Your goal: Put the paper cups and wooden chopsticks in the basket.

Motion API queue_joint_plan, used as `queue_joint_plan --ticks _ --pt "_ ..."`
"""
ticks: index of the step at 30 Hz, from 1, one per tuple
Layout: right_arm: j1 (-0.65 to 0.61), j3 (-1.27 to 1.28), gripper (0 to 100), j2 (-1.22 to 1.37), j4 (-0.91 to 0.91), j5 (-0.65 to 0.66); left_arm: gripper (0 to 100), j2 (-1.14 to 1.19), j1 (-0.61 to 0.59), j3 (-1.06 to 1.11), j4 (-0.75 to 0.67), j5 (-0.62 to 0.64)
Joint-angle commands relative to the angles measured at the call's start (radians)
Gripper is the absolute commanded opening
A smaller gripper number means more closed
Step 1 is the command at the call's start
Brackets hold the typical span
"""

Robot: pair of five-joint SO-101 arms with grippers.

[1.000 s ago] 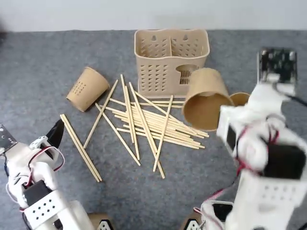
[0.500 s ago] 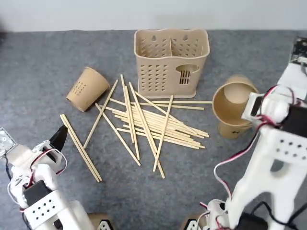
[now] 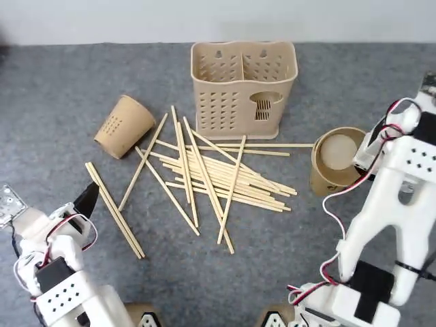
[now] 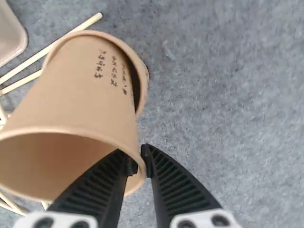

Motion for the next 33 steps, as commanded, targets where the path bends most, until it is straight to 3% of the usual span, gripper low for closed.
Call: queue_joint_plan --ticks 1,4,9,11,16,22,26,33 --pt "-0.001 -0.044 2.3 0.004 0.042 -0.023 47 -0.018 -0.006 -0.01 0.002 0.011" --pt "-0.002 -0.051 14.1 -0.01 0.041 -0.052 47 -0.018 -0.006 -0.01 0.002 0.011" --pt "-0.061 -0.051 44.2 -0.093 0.041 -0.098 47 -0.018 -0.006 -0.01 0.002 0.011" --pt "-0.101 -0.051 49.7 -0.143 0.039 -0.1 47 -0.018 -0.008 -0.01 0.002 0.011" --pt "-0.226 -0.051 46.3 -0.292 0.039 -0.1 47 -0.018 -0.068 -0.028 -0.011 0.011" --pt "-0.469 -0.044 31.4 -0.415 0.039 -0.101 47 -0.018 -0.138 -0.048 -0.037 0.011" --pt "-0.674 -0.044 24.5 -0.406 0.038 -0.126 47 -0.018 -0.163 -0.047 -0.031 0.011" --pt "-0.934 -0.046 24.6 -0.24 -0.067 -0.109 47 -0.018 -0.25 -0.048 -0.017 0.011"
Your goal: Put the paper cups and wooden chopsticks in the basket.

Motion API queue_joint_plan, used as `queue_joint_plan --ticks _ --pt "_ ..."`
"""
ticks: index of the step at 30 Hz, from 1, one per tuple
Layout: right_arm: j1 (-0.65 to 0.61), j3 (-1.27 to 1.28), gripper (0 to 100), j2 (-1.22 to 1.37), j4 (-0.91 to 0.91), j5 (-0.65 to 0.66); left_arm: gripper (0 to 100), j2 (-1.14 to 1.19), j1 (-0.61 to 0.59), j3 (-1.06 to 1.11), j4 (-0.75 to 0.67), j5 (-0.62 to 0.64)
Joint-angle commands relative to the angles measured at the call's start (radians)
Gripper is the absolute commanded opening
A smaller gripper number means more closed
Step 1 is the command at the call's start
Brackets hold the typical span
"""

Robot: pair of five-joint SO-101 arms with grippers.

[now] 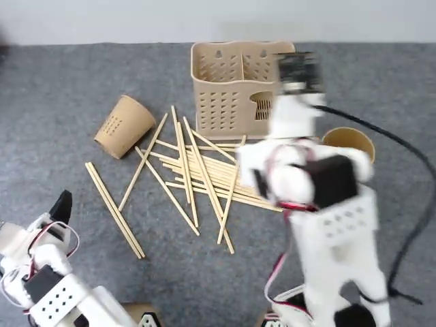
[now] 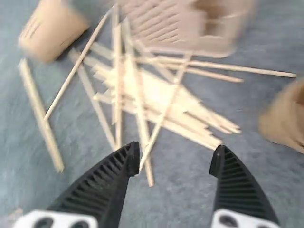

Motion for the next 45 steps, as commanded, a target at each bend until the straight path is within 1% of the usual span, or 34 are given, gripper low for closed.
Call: queue_joint_plan --ticks 1,6,13,17,24,29,34,37,42,45 --pt "-0.09 -0.048 24.6 0.096 -0.076 0.032 47 -0.018 -0.043 -0.048 -0.008 0.011" --pt "-0.12 -0.051 24.6 0.268 -0.234 0.11 47 -0.018 -0.077 -0.047 -0.008 0.011" --pt "-0.131 -0.051 24.2 0.493 -0.503 0.209 47 -0.018 -0.069 -0.016 -0.008 0.011" --pt "-0.142 -0.051 24.1 0.616 -0.693 0.236 47 -0.018 -0.069 0.002 -0.009 0.011" --pt "-0.137 -0.051 24.1 0.829 -1.075 0.242 47 -0.018 -0.075 0.001 -0.009 0.011" --pt "-0.139 -0.051 24.1 0.943 -1.328 0.316 47 -0.018 -0.075 0.002 -0.009 0.011" --pt "-0.116 -0.051 24.1 1.021 -1.573 0.316 47 -0.018 -0.075 0.002 -0.008 0.011" --pt "-0.108 -0.064 24.0 1.055 -1.635 0.316 47 -0.018 -0.075 0.007 -0.008 0.011" --pt "-0.082 -0.181 23.9 1.153 -1.633 0.313 47 -0.018 -0.072 0.012 -0.008 0.011" --pt "-0.073 -0.282 16.7 1.237 -1.632 0.315 47 -0.018 -0.074 0.012 -0.008 0.011"
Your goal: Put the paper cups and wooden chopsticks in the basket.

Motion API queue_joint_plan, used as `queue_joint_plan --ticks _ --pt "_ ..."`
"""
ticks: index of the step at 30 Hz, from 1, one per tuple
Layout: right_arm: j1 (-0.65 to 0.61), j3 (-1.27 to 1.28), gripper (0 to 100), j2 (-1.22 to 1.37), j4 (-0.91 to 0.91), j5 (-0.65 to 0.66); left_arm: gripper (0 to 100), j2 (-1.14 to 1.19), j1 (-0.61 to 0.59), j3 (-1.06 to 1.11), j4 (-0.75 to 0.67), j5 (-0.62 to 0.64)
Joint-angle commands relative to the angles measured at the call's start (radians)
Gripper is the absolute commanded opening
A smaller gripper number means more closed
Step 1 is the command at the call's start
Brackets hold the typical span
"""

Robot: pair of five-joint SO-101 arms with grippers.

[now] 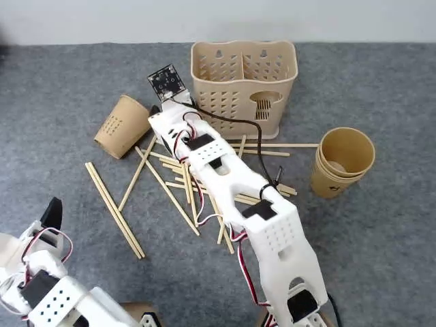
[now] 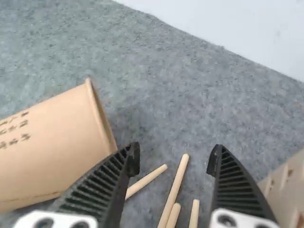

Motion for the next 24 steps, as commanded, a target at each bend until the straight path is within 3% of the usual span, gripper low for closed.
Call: queue_joint_plan --ticks 1,5,11,24 --pt "0.031 -0.163 12.8 0.054 -0.022 0.011 47 -0.018 -0.005 -0.005 -0.008 0.011" --pt "0.027 -0.279 0.5 0.157 -0.022 0.044 47 -0.018 -0.006 -0.004 -0.008 0.011" --pt "0.022 -0.305 0.9 0.191 0.007 0.077 47 -0.018 -0.006 -0.004 -0.008 0.011" --pt "-0.151 -0.308 0.9 -0.035 0.638 0.074 47 -0.018 -0.006 -0.004 -0.008 0.011"
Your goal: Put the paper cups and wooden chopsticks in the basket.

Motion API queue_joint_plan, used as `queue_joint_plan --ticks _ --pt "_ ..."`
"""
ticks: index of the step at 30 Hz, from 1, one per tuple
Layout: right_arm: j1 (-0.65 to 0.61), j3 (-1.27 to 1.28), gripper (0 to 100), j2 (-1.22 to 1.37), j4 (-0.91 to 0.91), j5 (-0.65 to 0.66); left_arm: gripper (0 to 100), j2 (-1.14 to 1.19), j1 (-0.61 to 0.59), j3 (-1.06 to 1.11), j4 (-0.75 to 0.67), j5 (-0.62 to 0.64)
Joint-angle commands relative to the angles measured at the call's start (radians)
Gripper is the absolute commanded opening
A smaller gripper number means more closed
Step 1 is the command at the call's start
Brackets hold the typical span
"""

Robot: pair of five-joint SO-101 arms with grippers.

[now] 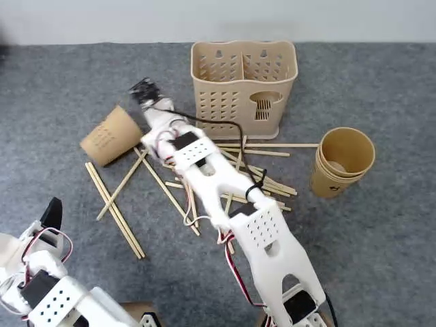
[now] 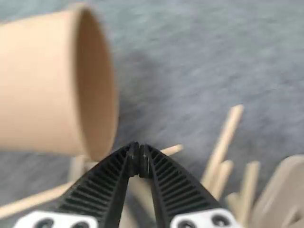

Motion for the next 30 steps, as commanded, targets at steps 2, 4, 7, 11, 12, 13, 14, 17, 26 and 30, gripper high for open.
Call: queue_joint_plan --ticks 2,4,7,11,12,13,14,17,26,30 --pt "-0.085 -0.054 0.9 -0.168 0.188 0.009 47 -0.018 -0.006 -0.004 -0.008 0.011" --pt "-0.119 -0.054 0.9 -0.202 0.243 0.009 47 -0.018 -0.006 -0.004 -0.008 0.011" --pt "-0.168 -0.054 0.9 -0.252 0.314 0.009 47 -0.018 -0.006 -0.004 -0.008 0.011" --pt "-0.199 -0.054 0.9 -0.318 0.384 0.011 47 -0.018 -0.006 -0.004 -0.008 0.011" --pt "-0.199 -0.054 0.9 -0.329 0.395 0.011 47 -0.018 -0.006 -0.004 -0.008 0.011" --pt "-0.197 -0.054 0.9 -0.34 0.407 0.011 47 -0.018 -0.006 -0.004 -0.008 0.011" --pt "-0.196 -0.054 0.9 -0.348 0.421 0.011 47 -0.018 -0.006 -0.004 -0.008 0.011" --pt "-0.188 -0.054 0.9 -0.364 0.456 0.009 47 -0.018 -0.003 -0.004 -0.008 0.011" --pt "-0.082 -0.049 22.0 -0.352 0.45 0.14 47 -0.018 -0.002 -0.004 -0.008 0.011" --pt "-0.044 -0.049 22.1 -0.308 0.395 0.298 47 -0.018 -0.002 -0.004 -0.008 0.011"
